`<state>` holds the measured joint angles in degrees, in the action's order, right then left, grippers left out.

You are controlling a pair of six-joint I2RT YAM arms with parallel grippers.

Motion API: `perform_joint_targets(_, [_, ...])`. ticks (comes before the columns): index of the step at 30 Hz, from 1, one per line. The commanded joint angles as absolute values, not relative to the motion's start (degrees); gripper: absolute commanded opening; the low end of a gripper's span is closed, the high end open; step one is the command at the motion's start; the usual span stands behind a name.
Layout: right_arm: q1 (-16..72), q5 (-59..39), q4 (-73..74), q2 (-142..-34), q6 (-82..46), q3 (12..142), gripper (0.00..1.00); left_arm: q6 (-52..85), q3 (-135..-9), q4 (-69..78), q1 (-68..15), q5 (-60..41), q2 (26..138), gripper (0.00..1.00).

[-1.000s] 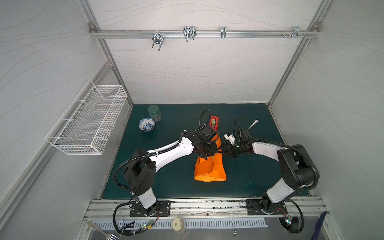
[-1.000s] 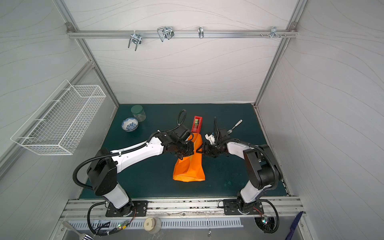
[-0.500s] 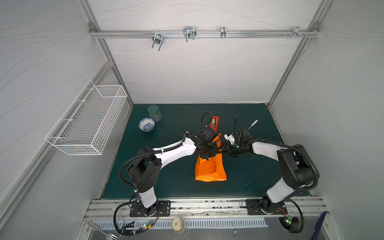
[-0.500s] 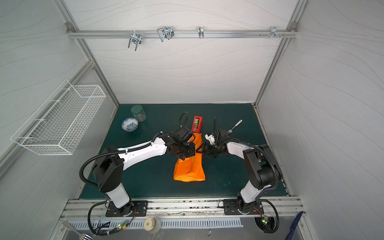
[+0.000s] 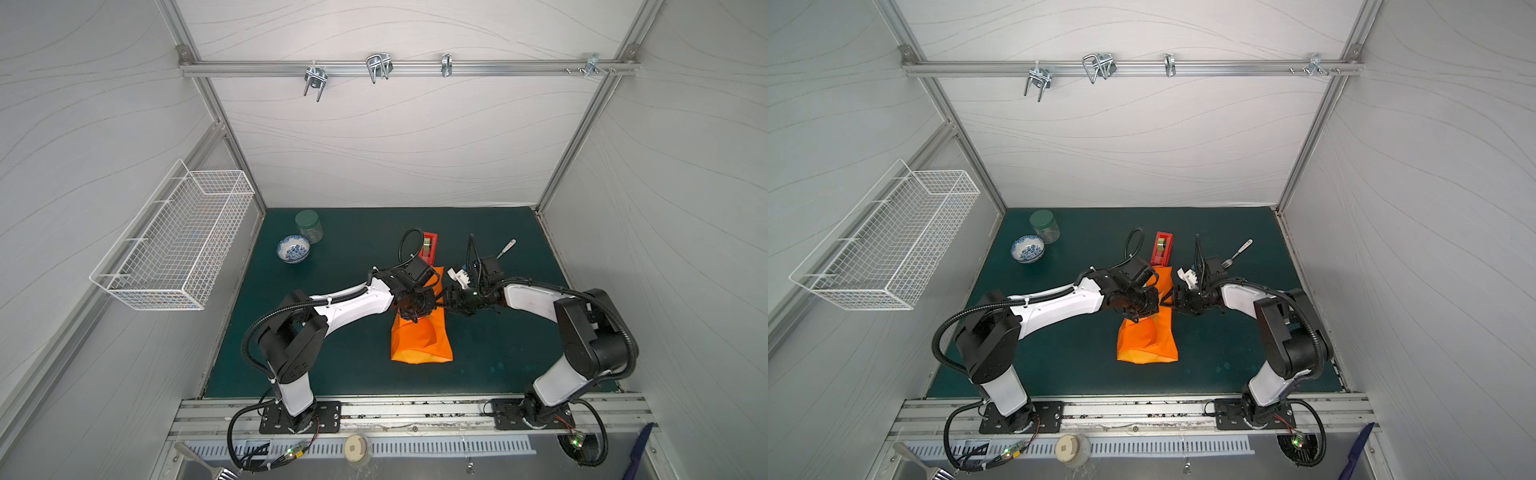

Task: Wrap the gift box in paper

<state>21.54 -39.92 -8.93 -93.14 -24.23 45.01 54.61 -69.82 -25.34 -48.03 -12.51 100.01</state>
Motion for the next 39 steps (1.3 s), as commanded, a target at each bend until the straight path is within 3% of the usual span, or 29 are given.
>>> perform_joint_targets(1, [23.1, -35.9, -14.5, -94.4, -23.6, 42.9, 0.71, 53.5, -72.1, -22.1, -48.5, -13.8, 101.5, 0.02])
perform_joint_targets(9, [23.1, -35.4, -14.7, -94.4, -23.4, 43.1, 0.71, 45.4, -74.8, -32.1, -47.6, -9.4, 97.4, 0.02])
perform_joint_targets(18, [23.1, -35.2, -14.7, -94.6, -23.2, 43.1, 0.7, 46.2, -71.5, -32.6, -45.6, -10.6, 93.1, 0.01])
perform_joint_targets(39, [23.1, -35.6, -14.3, -94.7, -23.2, 43.0, 0.7, 51.0, -73.0, -27.5, -48.3, -13.7, 100.0, 0.0])
